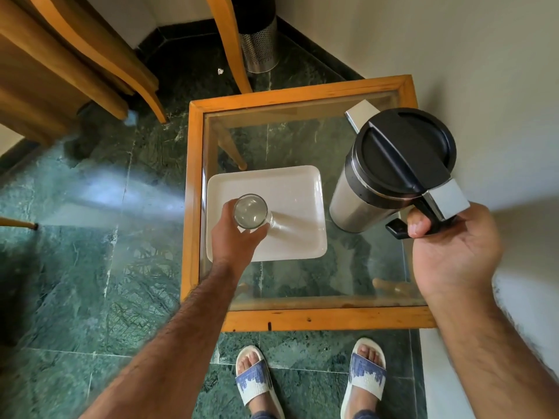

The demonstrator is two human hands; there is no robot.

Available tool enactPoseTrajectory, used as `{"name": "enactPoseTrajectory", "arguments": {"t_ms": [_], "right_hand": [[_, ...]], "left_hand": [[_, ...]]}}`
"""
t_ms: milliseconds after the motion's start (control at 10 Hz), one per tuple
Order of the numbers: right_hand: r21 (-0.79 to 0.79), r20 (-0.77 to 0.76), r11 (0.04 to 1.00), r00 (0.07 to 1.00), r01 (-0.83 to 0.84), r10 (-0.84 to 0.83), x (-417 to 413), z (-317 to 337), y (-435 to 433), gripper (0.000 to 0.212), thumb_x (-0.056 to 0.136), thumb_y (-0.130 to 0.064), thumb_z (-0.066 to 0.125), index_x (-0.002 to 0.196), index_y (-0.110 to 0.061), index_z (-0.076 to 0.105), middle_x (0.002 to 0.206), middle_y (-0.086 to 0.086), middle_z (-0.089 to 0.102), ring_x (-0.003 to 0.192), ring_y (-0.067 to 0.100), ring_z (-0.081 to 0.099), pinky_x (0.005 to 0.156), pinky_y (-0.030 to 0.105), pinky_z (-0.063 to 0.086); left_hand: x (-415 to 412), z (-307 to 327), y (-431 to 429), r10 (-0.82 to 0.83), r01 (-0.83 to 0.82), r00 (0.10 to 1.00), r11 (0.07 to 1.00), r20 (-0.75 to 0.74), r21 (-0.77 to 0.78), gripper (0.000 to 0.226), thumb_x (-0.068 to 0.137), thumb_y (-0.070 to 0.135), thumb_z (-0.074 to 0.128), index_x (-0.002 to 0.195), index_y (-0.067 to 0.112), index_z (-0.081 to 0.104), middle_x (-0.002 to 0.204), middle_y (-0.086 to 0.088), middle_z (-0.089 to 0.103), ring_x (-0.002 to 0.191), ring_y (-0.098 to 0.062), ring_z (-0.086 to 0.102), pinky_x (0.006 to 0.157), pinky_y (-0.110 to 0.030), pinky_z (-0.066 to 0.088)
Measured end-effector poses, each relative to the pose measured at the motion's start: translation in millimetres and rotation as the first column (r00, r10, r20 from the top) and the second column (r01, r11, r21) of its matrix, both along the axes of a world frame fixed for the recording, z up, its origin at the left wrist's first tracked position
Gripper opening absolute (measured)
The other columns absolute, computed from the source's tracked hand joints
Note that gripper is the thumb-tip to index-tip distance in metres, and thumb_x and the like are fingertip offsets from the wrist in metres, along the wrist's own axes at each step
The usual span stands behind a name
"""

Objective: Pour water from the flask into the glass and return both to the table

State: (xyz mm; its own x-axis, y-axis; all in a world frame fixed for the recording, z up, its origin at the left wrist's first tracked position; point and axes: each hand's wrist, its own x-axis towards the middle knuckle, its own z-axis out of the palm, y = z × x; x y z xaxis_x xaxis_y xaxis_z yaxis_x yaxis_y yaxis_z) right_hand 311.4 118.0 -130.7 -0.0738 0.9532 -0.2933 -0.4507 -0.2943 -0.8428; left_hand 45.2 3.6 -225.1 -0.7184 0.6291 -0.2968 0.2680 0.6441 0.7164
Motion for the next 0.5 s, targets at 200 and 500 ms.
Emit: {"name": "enactPoseTrajectory", "arguments": {"t_ms": [200,500], "right_hand": [[0.073,0.065,0.996,0.997,-0.046,0.041,0,-3,-6,0.051,0.092,-0.015,0.033,0.055,-0.025,0.066,0.051,-0.007,0.056,0.058,0.017,0.050,0.068,0.031,0.041],[0.532,0.574,0.835,0.785,-0.142,-0.233,0,37,2,0.052,0.107,-0.034,0.045,0.147,0.001,0.045,0.147,0.014,0.054,0.139,0.011,0.052,0.111,0.039,0.046]], "left_hand": [[0,2,-1,0.000,0.001,1.000,0.999,0.028,-0.034,0.078,0.075,0.031,0.093,0.141,0.025,0.053,0.123,0.007,0.065,0.112,-0.020,0.065,0.080,-0.020,0.050],[-7,68,-9,-0.350,0.326,0.873,0.937,-0.340,-0.129,0.110,0.092,0.073,0.048,0.168,0.011,0.001,0.178,-0.006,0.001,0.164,-0.020,-0.001,0.133,-0.047,0.006]]}}
